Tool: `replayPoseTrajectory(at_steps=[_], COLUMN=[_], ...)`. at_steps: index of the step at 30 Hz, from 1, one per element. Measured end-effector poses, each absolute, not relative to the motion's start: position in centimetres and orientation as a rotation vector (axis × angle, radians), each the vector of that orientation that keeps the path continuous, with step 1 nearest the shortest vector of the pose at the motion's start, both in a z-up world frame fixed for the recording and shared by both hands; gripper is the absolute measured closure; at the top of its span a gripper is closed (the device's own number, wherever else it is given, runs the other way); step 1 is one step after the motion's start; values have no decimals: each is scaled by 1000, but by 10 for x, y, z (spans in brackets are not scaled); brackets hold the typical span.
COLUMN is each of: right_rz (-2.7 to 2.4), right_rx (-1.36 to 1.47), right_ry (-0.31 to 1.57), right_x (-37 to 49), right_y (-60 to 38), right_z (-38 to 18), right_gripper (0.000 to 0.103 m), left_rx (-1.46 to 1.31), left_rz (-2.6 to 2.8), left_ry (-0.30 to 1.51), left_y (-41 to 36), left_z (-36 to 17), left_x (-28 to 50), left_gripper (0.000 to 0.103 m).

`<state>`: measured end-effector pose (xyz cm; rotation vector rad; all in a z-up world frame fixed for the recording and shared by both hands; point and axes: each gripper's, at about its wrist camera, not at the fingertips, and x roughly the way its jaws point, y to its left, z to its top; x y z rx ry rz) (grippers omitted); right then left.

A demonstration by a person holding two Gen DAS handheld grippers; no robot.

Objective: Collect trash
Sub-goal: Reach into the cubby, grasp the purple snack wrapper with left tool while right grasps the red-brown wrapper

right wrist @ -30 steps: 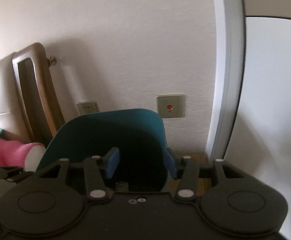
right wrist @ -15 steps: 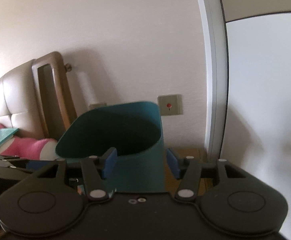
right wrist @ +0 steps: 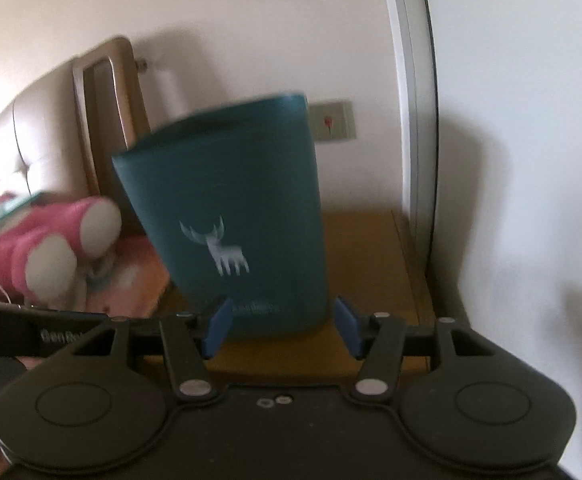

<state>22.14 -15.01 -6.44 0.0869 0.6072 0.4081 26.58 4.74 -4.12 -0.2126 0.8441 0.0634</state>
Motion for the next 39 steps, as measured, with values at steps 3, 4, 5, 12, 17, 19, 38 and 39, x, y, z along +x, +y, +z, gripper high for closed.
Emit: replayPoseTrajectory(at_steps=[3,4,5,12,17,19,38,39], right_rz=[406,407,407,407,391,385,537,546], right_rx=[95,93,88,64,13,3,-239,-248], right_ry=[641,649,659,760,859,893,1215,1224], right_x=[216,213,212,196,180,175,99,97], right_y=[-153,-154,-154,-158,-160,-160,-117,-116], right_z=[-95,-105,-117,-213,-296,-330,-579,-587], right_gripper=[47,47,47,47,46,46,47,47], left_rx=[-241,-246,-249,-275,-265,-229,-171,-170], left_rz=[73,75,77,131,157,196,388,396], left_ry=[856,859,862,895,970,1025,1310,1318], left_y=[48,49,49,52,56,57,76,78], left_z=[-71,-82,-92,-183,-261,-298,-574,-583], left_x=[257,255,253,229,207,198,118,116], left_gripper=[23,21,17,4,2,2,2,2])
